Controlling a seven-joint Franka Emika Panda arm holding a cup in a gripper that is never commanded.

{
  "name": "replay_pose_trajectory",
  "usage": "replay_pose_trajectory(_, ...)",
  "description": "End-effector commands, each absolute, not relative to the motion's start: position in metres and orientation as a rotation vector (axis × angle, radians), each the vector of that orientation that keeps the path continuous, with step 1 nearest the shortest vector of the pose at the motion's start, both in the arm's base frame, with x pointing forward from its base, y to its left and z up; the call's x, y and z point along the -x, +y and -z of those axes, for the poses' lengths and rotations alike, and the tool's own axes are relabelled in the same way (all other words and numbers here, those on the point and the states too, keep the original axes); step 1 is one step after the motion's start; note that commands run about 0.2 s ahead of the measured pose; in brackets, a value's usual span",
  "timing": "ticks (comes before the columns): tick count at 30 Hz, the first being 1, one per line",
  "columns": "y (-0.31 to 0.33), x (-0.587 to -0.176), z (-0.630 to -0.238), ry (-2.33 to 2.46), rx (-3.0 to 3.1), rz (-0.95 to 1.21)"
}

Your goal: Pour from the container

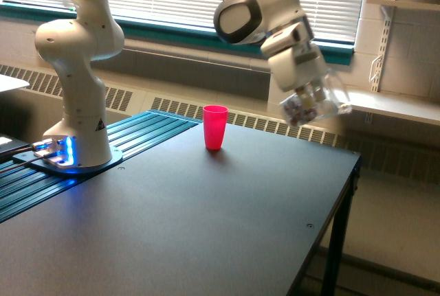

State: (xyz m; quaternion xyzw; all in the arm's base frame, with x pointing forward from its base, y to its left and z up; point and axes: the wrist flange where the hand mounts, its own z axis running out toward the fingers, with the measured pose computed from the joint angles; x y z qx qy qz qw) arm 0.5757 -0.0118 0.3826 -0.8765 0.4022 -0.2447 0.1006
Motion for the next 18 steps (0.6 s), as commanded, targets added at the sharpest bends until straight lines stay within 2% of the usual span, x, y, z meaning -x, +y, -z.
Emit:
replay_pose_trajectory(1, -0.003, -0.547, -0.394, 1.297, 2.514, 0.693)
replay_pose_trajectory(18, 0.075, -0.455, -0.379, 1.297, 2.521, 0.553)
